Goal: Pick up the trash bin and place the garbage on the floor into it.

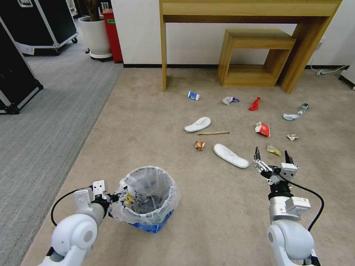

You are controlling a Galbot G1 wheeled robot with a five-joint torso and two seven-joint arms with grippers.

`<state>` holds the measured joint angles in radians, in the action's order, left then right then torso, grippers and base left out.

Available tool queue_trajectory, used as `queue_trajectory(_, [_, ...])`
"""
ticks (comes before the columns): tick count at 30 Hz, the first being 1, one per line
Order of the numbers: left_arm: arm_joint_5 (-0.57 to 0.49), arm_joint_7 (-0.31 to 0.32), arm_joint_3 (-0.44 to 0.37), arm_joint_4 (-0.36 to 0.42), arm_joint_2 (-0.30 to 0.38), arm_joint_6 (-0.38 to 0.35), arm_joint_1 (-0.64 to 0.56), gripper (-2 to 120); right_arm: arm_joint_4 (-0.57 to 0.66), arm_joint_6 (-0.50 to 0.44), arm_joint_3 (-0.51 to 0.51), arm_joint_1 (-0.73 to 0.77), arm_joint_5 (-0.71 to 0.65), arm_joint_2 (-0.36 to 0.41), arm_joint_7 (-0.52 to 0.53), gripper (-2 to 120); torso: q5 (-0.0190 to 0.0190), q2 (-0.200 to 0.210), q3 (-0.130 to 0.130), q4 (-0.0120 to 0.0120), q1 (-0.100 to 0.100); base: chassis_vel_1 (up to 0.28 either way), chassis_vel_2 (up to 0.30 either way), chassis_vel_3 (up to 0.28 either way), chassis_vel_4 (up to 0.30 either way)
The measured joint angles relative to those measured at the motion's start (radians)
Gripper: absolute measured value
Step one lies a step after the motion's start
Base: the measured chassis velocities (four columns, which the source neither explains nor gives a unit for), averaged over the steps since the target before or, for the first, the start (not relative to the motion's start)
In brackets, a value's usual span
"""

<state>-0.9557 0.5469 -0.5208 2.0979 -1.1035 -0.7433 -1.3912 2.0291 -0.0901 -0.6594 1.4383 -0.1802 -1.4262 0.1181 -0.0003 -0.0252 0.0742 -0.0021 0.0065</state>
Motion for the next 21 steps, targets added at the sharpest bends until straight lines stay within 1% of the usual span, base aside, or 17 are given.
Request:
queue_trajectory(1, [0.000,0.000,0.000,0.000,0.000,0.000,0.000,100,0.000,0.000,0.000,0.000,0.000,0.000,0.000,100,0.0000,0.000,0.000,0.0000,0.000,0.000,0.000,0.000,0.000])
queue_trajectory(3, [-0.031,0.029,0.016,-0.011,0.004,-0.001,0.023,100,-0.001,0.000,-0.004,0.000,0.003,-0.003,0.001,100,0.0003,0.000,0.000,0.0000,0.000,0.000,0.000,0.000,0.000])
queue_trajectory(6, [-0.046,0.044,0.034,-0.027,0.004,-0.001,0.044,100,-0.001,0.000,-0.009,0.002,0.004,-0.005,0.001,100,0.0003,0.000,0.000,-0.0001,0.000,0.000,0.000,0.000,0.000])
queue_trajectory(9, [-0.070,0.073,0.064,-0.058,0.000,-0.001,0.073,100,0.000,0.000,-0.017,0.006,0.005,-0.005,0.004,100,0.0002,0.000,0.000,-0.0001,0.000,0.000,0.000,0.000,0.000])
queue_trajectory(10, [-0.070,0.073,0.064,-0.058,0.000,-0.001,0.073,100,0.000,0.000,-0.017,0.006,0.005,-0.005,0.004,100,0.0002,0.000,0.000,-0.0001,0.000,0.000,0.000,0.000,0.000])
queue_trajectory(13, [-0.084,0.092,0.088,-0.092,0.000,0.002,0.097,100,0.000,-0.001,-0.023,0.008,0.006,-0.007,0.007,100,0.0003,0.000,0.000,-0.0001,0.000,0.000,0.000,0.000,0.000])
queue_trajectory(21, [-0.124,0.132,0.115,-0.124,0.009,0.004,0.116,99,-0.004,-0.001,-0.022,0.005,0.015,-0.017,0.008,100,0.0003,0.000,0.000,-0.0001,0.000,0.000,0.000,0.000,0.000])
